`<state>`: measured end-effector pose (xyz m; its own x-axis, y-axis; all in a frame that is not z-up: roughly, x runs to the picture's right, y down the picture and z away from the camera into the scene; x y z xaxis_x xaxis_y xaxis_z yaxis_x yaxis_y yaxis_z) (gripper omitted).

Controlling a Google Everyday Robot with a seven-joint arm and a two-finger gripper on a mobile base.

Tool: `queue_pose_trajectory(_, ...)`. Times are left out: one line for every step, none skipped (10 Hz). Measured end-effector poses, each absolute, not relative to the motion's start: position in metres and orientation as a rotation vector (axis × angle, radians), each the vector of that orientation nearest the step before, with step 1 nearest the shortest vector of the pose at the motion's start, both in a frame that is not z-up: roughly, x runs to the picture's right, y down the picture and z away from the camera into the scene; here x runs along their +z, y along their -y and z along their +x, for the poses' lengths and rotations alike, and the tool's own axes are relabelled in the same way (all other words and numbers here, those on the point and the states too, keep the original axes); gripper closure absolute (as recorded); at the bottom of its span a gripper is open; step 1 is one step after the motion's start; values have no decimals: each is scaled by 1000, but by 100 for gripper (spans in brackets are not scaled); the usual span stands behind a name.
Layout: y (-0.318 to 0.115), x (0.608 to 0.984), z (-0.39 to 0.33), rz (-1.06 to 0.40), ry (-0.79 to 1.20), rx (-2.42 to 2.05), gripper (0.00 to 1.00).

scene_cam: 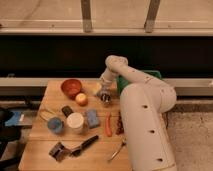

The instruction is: Place towel in metal cup

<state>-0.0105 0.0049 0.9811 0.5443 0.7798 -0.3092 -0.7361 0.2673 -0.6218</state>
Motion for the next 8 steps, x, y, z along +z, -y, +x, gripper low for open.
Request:
queue_pose_trajectory(-5,981,-8,-795,70,1030,54)
queue_pose_trajectory(-4,980,-5,-789,69,1033,64)
queue_pose_trajectory(-4,979,-5,-788,69,1033,74)
queue_pose_trajectory(-4,978,-7,-786,71,1032,85)
queue_pose_trajectory(-4,977,-6,-781,70,1034,94)
queue_pose_trajectory(-4,974,-4,-775,72,1036,99)
queue_pose_trajectory(-1,969,-4,-766,78,1035,100)
queue_pose_trajectory(3,963,-3,-755,87,1035,100)
